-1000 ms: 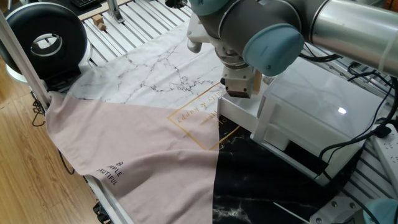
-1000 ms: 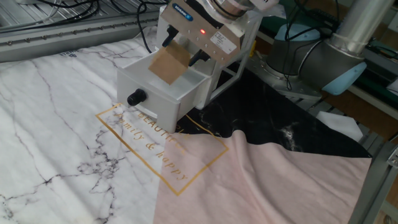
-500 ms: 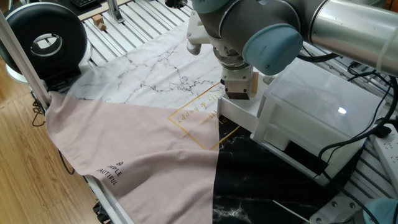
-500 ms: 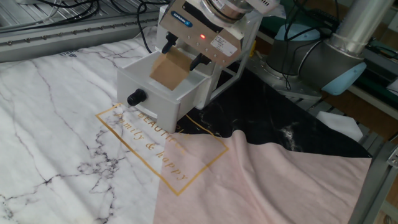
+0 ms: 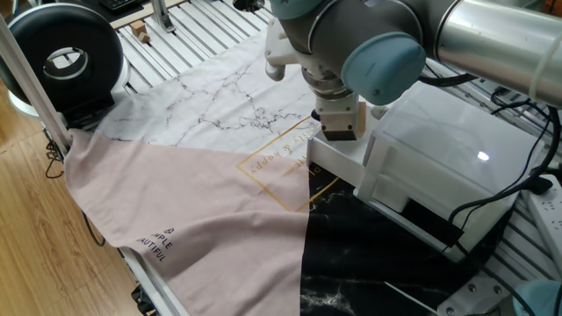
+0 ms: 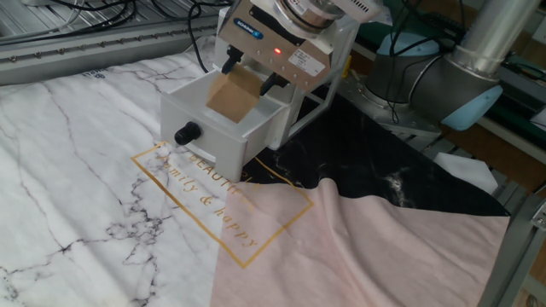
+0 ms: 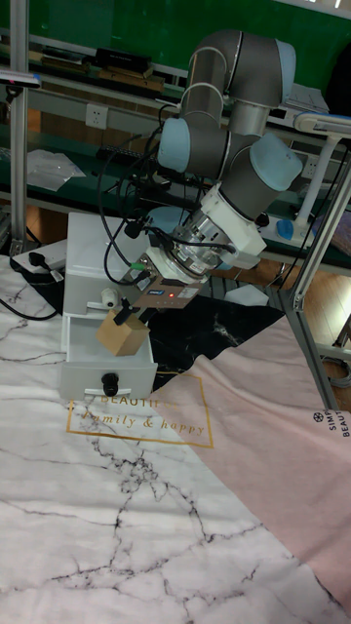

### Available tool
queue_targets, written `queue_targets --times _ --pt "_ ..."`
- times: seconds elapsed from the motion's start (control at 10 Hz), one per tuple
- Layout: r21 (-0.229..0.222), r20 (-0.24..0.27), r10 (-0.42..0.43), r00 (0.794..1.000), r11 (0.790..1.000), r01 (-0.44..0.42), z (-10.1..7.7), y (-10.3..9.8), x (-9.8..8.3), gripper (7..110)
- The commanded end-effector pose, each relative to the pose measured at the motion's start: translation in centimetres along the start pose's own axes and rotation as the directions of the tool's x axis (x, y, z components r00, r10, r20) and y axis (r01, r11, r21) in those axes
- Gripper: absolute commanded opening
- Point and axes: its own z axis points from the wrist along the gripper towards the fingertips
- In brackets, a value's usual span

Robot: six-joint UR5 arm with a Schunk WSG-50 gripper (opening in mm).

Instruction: Put things in the drawer

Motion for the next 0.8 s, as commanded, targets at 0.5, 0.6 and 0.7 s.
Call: queue_targets --times 0.5,0.6,0.7 --pt "-0.083 -0.005 -0.073 0.997 0.994 0.072 0.1 1.9 0.4 66" --pt "-0.075 -0.009 -0.071 0.997 0.995 0.071 -0.2 1.8 0.5 66" --pt "-0.074 -0.006 -0.067 0.998 0.995 0.066 -0.7 1.9 0.5 66"
